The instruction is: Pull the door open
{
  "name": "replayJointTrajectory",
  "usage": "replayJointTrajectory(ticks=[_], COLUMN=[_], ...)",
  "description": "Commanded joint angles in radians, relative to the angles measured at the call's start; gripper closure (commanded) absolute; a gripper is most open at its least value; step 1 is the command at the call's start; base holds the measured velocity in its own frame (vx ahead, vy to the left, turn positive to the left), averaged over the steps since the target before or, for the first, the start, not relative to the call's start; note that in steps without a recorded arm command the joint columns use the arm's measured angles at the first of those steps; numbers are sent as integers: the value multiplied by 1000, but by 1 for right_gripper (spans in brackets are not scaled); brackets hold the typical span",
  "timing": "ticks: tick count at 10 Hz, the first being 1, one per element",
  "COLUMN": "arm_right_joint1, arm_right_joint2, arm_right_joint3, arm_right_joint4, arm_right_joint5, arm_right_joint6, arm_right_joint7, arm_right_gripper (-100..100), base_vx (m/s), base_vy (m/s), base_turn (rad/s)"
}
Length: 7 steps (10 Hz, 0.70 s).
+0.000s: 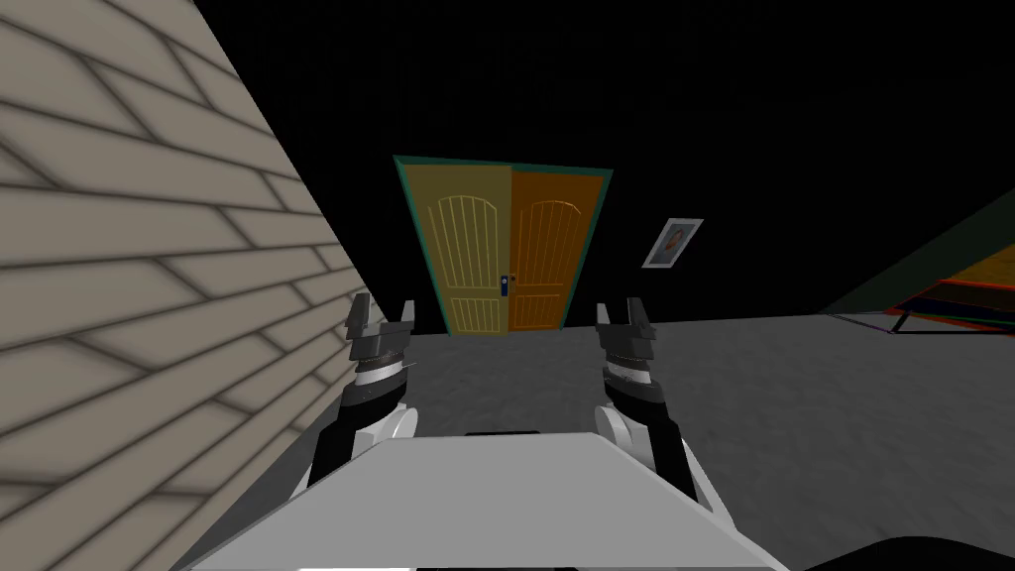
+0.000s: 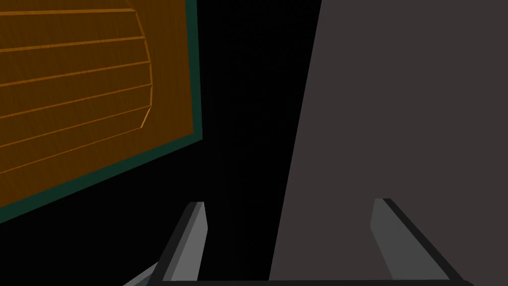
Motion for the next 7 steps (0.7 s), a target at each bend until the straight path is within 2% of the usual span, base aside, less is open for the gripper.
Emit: replayJointTrajectory(ticks=[1,3,7], arm_right_joint1=[-13,-24,-64], arm_right_joint2=[-7,-11,-25], arm_right_joint3=[-12,-23,-60], arm_right_joint4=[32,59,154], arm_right_joint5=[11,20,52], arm_right_joint6=[9,17,44], arm_right_joint7=[-6,-12,-31], arm_right_gripper=[-100,-100,-100], base_vx=[113,167,175], base_vy=[-1,-1,-15], base_turn=[74,58,82])
